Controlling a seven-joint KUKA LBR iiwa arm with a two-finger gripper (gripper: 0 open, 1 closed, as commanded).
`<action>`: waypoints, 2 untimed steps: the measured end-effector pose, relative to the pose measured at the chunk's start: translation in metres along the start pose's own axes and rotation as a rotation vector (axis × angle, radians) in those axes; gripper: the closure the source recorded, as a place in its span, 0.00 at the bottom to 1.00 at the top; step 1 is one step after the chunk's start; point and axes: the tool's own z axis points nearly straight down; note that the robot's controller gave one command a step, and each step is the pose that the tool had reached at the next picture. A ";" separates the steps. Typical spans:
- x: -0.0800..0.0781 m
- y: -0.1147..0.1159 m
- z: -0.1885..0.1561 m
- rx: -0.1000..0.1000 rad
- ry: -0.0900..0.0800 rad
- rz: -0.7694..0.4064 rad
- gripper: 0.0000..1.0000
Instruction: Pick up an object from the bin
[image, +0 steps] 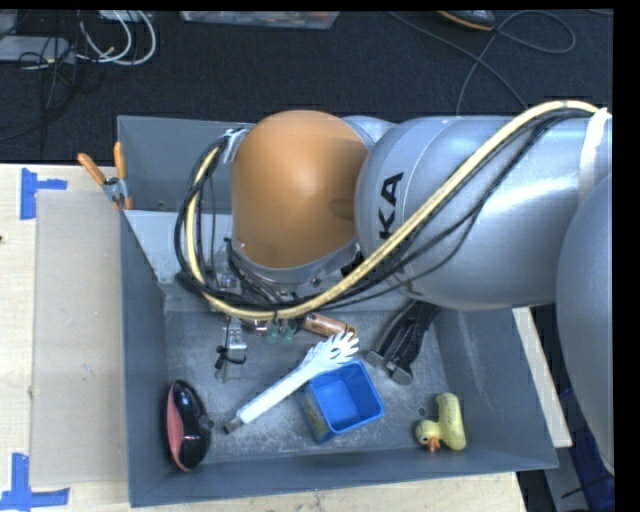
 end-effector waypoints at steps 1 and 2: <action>-0.002 -0.002 -0.005 -0.002 -0.007 0.006 0.00; 0.014 -0.028 0.050 -0.001 -0.006 -0.162 0.00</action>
Offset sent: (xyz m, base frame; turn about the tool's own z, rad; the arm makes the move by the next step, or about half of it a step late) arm -0.0469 -0.0895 -0.1723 -0.5188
